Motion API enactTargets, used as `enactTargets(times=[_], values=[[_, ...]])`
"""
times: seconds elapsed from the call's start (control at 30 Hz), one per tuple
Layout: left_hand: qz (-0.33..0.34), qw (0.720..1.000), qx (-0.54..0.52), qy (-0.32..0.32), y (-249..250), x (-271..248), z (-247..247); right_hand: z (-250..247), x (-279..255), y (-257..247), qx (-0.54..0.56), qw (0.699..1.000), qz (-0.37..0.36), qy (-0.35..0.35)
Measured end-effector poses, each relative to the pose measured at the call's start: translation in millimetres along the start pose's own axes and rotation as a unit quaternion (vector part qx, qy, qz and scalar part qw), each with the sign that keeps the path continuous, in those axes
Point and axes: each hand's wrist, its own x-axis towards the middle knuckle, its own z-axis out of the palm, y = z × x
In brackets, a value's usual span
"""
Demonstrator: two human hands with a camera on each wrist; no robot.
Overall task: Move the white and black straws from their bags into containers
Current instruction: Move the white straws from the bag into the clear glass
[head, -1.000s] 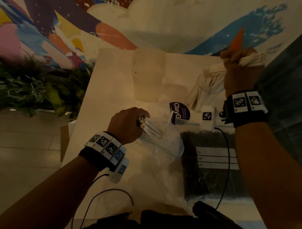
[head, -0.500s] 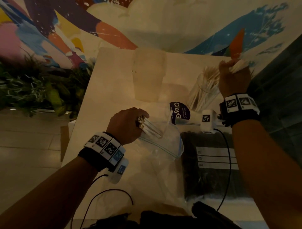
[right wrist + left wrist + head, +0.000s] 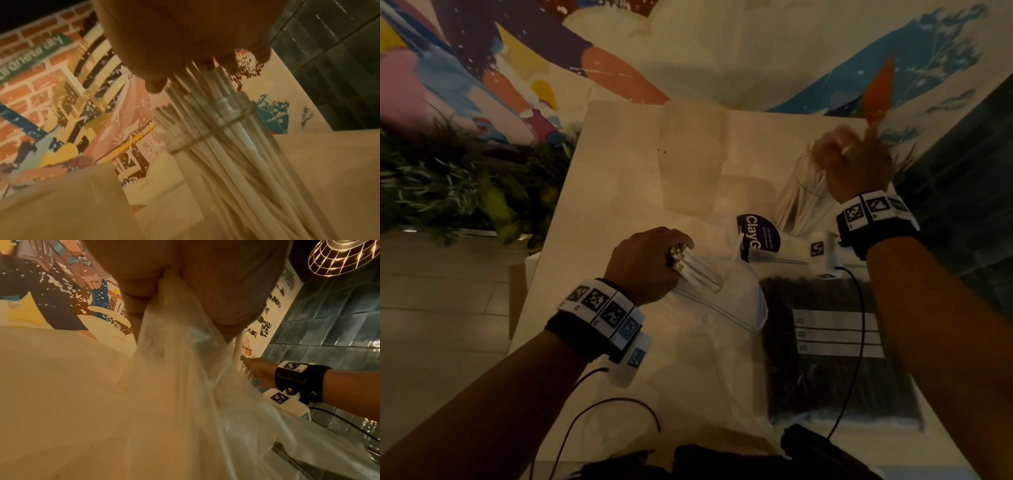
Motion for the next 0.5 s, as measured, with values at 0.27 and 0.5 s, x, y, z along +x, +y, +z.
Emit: enactTargets(times=[0.27, 0.5], values=[[-0.003, 1.000, 0.001, -0.005, -0.9, -0.5, 0.6, 2.0, -1.8, -4.3, 0.003, 0.991, -0.081, 0.106], [-0.003, 1.000, 0.004, -0.014, 2.9, -1.9, -0.8, -10.8, -21.1, -19.9, -0.008, 0.997, -0.061, 0.056]])
